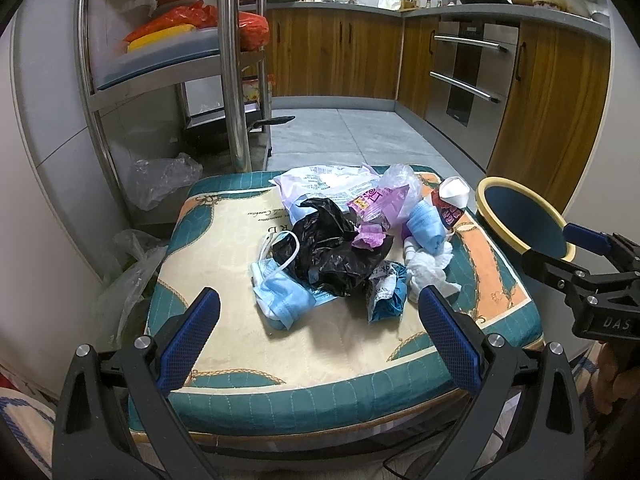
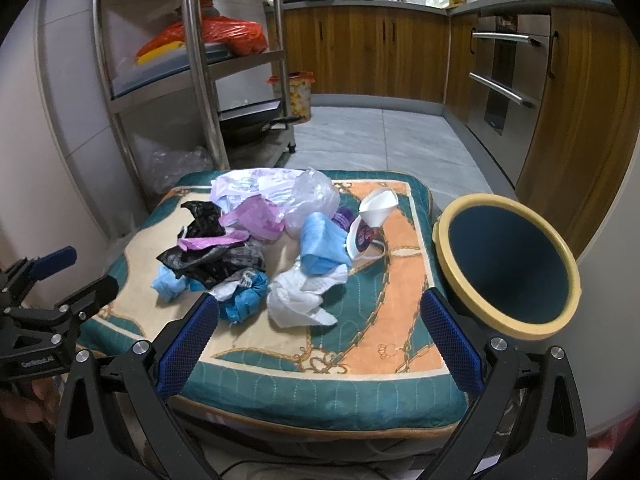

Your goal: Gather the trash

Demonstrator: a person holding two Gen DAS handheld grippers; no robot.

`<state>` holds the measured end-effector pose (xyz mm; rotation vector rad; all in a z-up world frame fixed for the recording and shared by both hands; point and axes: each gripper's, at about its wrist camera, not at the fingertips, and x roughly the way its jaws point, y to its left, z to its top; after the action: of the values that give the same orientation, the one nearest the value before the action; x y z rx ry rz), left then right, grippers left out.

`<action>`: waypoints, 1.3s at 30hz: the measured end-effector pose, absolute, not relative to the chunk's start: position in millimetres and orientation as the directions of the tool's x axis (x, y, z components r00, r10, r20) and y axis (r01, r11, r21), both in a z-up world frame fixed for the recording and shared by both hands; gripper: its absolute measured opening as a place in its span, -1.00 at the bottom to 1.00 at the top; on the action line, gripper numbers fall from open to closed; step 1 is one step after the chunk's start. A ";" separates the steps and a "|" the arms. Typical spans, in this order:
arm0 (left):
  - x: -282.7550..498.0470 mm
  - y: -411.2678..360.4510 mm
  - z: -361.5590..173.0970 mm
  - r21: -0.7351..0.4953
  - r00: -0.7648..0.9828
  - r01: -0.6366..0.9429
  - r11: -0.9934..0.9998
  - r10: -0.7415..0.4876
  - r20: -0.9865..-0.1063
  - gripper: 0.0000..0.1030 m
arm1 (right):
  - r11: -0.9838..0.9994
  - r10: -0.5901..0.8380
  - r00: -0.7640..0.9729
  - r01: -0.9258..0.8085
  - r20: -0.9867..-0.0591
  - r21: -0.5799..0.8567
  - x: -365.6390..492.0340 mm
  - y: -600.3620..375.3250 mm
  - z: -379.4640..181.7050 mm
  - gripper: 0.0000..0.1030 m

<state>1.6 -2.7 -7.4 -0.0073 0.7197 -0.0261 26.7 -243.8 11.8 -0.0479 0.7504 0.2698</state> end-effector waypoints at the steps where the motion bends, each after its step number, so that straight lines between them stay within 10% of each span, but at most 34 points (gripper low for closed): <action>1: 1.9 -2.8 -8.0 -0.015 0.750 0.020 1.000 -0.025 -0.661 0.90 | 0.964 0.225 0.699 -0.260 -0.679 0.052 26.3 -243.6 12.0 0.94; 11: 17.1 -1.3 -18.1 -0.036 0.689 0.025 0.999 -0.043 -0.724 0.80 | 0.959 0.252 0.682 -0.270 -0.687 0.083 29.3 -244.4 10.6 0.94; 21: 55.3 -2.6 -29.4 -0.011 0.651 0.141 0.990 -0.101 -0.752 0.28 | 0.948 0.299 0.585 -0.272 -0.754 0.164 52.8 -253.9 -3.6 0.88; 39: 91.3 -28.0 -18.2 -0.023 0.671 0.274 0.961 -0.208 -0.711 0.18 | 0.943 0.333 0.587 -0.216 -0.738 0.253 89.2 -278.4 -7.0 0.85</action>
<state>91.3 -28.0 -18.2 0.0884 0.7893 -0.2722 89.2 -278.4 -7.0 0.1419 0.8887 0.3208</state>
